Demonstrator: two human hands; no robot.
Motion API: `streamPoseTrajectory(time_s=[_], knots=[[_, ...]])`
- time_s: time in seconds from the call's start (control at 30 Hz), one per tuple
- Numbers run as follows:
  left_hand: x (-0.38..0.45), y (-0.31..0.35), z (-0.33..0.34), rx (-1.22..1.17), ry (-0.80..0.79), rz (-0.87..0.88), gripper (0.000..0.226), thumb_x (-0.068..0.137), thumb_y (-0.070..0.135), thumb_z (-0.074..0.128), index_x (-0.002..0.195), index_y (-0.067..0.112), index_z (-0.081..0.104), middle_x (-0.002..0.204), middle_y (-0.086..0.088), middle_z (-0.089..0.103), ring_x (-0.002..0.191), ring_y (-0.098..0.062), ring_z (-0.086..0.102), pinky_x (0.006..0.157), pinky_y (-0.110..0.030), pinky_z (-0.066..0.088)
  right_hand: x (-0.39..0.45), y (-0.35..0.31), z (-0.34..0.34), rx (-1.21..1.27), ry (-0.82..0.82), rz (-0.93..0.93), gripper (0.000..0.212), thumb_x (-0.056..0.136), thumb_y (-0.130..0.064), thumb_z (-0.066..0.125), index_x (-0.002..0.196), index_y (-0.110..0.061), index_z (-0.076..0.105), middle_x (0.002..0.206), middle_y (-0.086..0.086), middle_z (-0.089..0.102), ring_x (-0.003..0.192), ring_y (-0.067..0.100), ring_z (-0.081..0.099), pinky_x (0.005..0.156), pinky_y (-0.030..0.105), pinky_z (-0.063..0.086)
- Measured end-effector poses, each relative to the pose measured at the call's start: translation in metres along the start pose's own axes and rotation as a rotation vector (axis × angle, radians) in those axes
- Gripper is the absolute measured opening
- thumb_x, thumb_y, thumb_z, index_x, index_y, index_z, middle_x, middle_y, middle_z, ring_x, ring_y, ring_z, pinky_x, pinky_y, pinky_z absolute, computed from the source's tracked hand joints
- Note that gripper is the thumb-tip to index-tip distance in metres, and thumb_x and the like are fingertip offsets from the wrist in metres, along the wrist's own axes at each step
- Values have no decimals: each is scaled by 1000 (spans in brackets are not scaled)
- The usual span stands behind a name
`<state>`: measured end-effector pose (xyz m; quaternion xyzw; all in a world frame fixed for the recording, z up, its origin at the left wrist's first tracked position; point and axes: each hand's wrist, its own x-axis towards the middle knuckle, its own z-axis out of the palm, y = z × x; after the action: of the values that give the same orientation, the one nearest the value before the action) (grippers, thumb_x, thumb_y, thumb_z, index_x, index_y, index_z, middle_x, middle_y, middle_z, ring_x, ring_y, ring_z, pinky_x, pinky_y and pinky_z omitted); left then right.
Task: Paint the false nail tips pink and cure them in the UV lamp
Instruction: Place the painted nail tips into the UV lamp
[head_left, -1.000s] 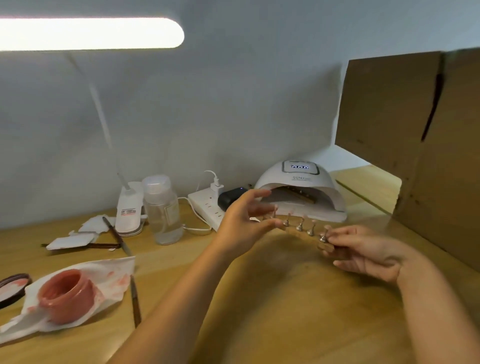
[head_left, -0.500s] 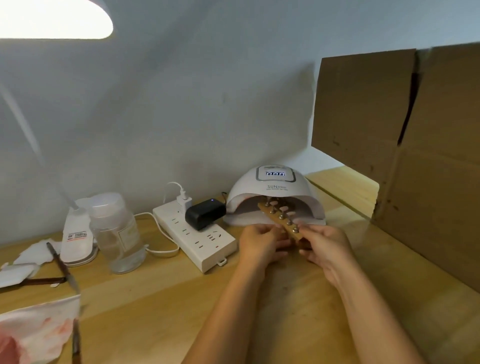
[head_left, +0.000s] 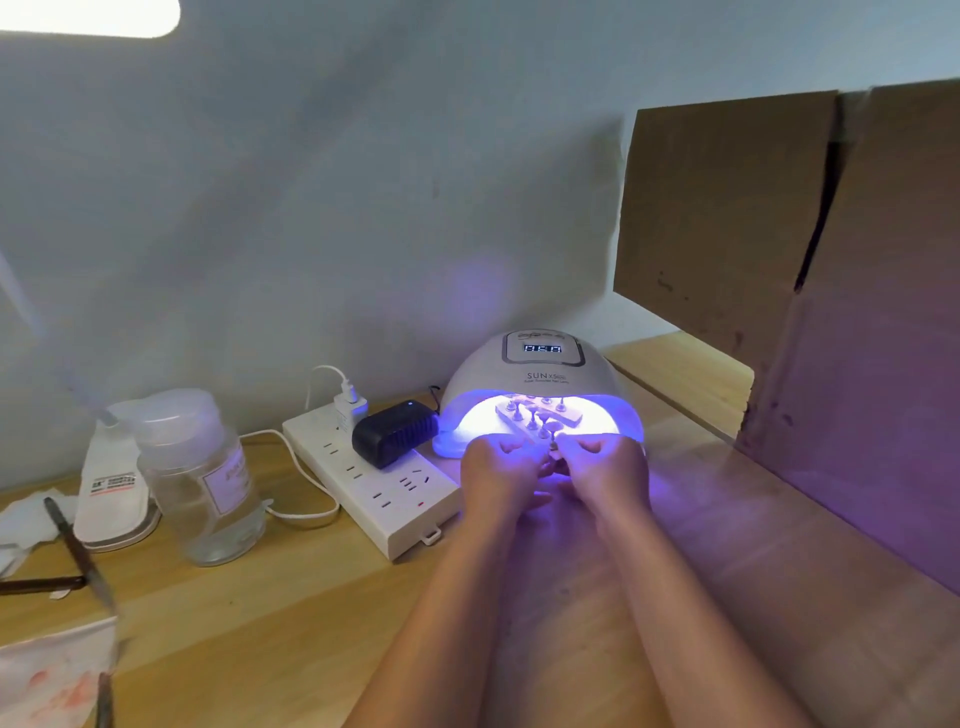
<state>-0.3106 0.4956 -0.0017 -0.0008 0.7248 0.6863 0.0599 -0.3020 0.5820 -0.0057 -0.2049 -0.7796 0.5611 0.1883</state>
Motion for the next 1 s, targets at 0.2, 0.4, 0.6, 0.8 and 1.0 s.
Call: streamPoseTrajectory(time_s=[0.2, 0.4, 0.6, 0.8, 1.0], knots=[[3, 0, -2, -75, 12, -27, 23, 88, 11, 59, 66, 8, 59, 65, -5, 62, 51, -6, 62, 43, -19, 49, 11, -3, -5, -58, -94, 66, 30, 86, -13, 59, 56, -8, 58, 67, 18, 65, 59, 26, 57, 44, 24, 43], [4, -1, -1, -98, 41, -26, 28, 89, 12, 59, 61, 13, 59, 60, 2, 62, 41, -1, 58, 54, -29, 54, 21, -3, -13, -442, 25, -265, 26, 88, -5, 49, 109, -6, 64, 122, 7, 55, 104, 26, 57, 76, 20, 36], [4, -3, -1, 18, 73, 27, 32, 88, 6, 54, 57, 10, 50, 60, -5, 54, 42, -3, 58, 56, -35, 55, 30, -12, -4, -785, -30, -187, 24, 93, -12, 43, 107, -4, 60, 110, 11, 62, 104, 26, 59, 72, 25, 40], [4, -6, 0, 83, 67, 48, 20, 88, 3, 48, 71, 9, 58, 68, -9, 56, 35, -3, 54, 65, -46, 55, 21, -3, -5, -700, 54, -252, 20, 91, -18, 48, 101, -8, 62, 99, 9, 64, 95, 26, 61, 64, 23, 34], [8, -9, 2, 117, 90, 85, 31, 89, 5, 49, 59, 10, 47, 47, 4, 45, 32, -1, 50, 62, -48, 54, 6, 1, -12, -574, 124, -191, 24, 78, -32, 65, 69, -21, 46, 77, -1, 60, 82, 27, 62, 58, 23, 32]])
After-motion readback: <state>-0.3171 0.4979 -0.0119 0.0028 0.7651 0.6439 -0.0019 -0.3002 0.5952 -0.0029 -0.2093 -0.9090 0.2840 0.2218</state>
